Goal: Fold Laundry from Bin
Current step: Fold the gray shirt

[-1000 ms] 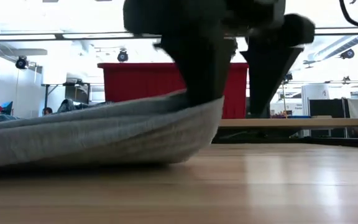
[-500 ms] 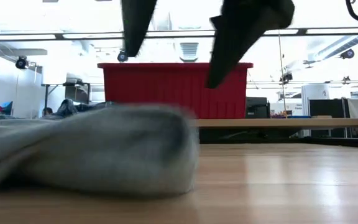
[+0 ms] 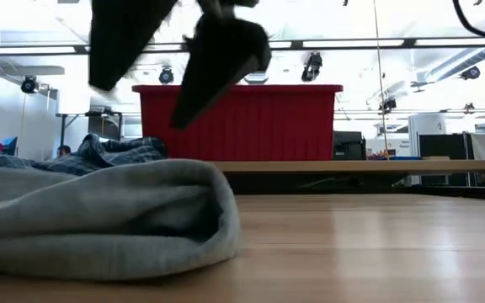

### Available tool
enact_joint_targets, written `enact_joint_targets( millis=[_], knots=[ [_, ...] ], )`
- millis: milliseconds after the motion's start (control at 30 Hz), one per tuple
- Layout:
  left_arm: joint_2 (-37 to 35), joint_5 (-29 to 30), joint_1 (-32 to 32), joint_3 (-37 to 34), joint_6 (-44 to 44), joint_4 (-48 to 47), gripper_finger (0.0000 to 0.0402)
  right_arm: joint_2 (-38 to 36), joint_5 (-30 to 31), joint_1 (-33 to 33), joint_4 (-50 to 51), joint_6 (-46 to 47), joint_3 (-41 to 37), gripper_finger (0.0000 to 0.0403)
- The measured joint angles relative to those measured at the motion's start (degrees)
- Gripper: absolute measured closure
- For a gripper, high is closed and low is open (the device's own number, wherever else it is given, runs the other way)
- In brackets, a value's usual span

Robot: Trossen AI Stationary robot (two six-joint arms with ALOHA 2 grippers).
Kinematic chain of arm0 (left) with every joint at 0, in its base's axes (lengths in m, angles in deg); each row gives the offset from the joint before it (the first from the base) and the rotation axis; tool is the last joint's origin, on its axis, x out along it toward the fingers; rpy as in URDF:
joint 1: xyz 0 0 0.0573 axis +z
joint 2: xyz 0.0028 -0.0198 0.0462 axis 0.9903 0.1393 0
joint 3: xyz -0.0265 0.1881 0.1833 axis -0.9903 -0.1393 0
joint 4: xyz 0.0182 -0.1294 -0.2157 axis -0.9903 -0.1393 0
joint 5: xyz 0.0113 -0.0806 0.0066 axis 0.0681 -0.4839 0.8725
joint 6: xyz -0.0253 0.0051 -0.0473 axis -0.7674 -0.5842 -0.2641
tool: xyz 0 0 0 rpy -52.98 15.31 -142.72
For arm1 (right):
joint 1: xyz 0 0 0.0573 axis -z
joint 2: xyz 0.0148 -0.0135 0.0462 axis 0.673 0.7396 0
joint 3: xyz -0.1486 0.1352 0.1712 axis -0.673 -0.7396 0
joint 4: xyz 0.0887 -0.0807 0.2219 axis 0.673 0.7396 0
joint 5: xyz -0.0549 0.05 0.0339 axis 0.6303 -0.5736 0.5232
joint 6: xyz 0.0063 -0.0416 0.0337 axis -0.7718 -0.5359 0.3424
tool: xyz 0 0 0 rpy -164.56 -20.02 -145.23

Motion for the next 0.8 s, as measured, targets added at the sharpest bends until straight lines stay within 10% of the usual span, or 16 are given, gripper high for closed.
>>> enact_joint_targets(
  millis=[433, 800],
  knots=[
    [-0.8, -1.7, -0.1, 1.2, 3.1, -0.2, 0.0083, 5.3, -2.1, 5.4, 3.2, -22.9, -1.1, 0.0078],
    [-8.4, 0.0, 0.1, 6.5, 0.4, -22.7, 0.0045, 5.9, -1.3, 5.9, 18.5, -23.6, -1.0, 0.0035]
  ],
)
